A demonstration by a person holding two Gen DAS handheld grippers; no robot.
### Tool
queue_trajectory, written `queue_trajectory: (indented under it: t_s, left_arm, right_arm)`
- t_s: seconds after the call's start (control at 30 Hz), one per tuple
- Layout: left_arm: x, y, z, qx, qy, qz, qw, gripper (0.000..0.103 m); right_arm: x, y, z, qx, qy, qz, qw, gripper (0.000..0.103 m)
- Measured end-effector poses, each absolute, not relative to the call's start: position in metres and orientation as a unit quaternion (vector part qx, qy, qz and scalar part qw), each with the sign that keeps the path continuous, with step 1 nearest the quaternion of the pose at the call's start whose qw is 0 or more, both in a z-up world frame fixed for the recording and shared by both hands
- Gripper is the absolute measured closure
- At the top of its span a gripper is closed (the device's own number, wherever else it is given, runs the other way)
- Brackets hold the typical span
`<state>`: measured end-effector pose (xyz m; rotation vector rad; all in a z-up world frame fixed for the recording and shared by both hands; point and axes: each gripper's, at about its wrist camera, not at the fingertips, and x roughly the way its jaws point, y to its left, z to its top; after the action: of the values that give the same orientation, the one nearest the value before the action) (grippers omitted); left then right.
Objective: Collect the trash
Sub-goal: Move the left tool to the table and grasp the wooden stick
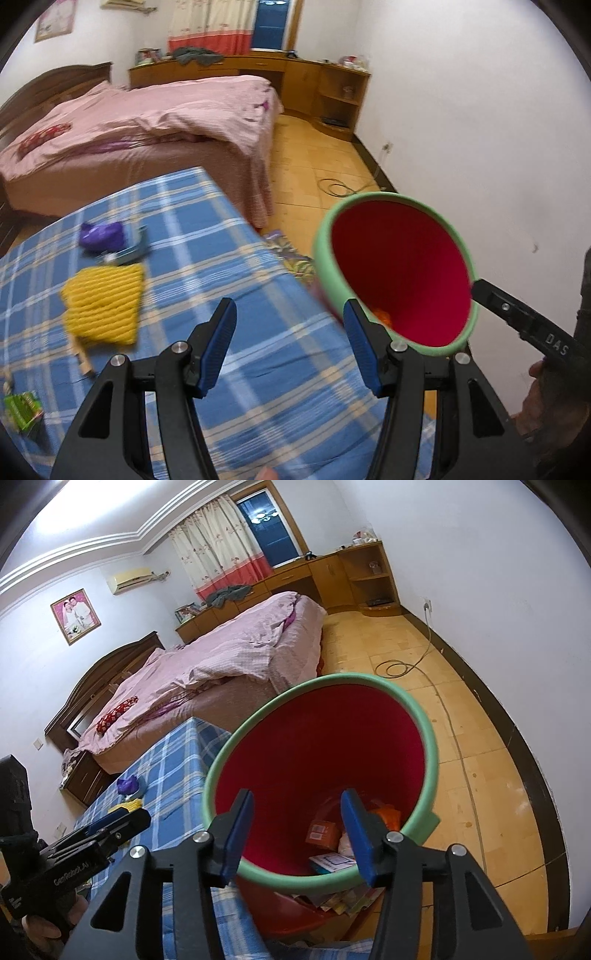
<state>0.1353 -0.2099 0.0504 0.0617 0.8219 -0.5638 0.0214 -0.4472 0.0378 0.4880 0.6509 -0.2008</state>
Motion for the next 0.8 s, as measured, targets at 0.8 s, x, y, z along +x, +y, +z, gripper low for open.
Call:
queue_trajectory:
  t_s: [0.8]
  left_arm:
    - [0.177, -0.08, 0.014, -0.003, 0.427, -0.084, 0.9, 0.043]
  right_arm:
    - [0.041, -0.397, 0.033, 0.215, 0.342, -0.064, 0.913, 0.047]
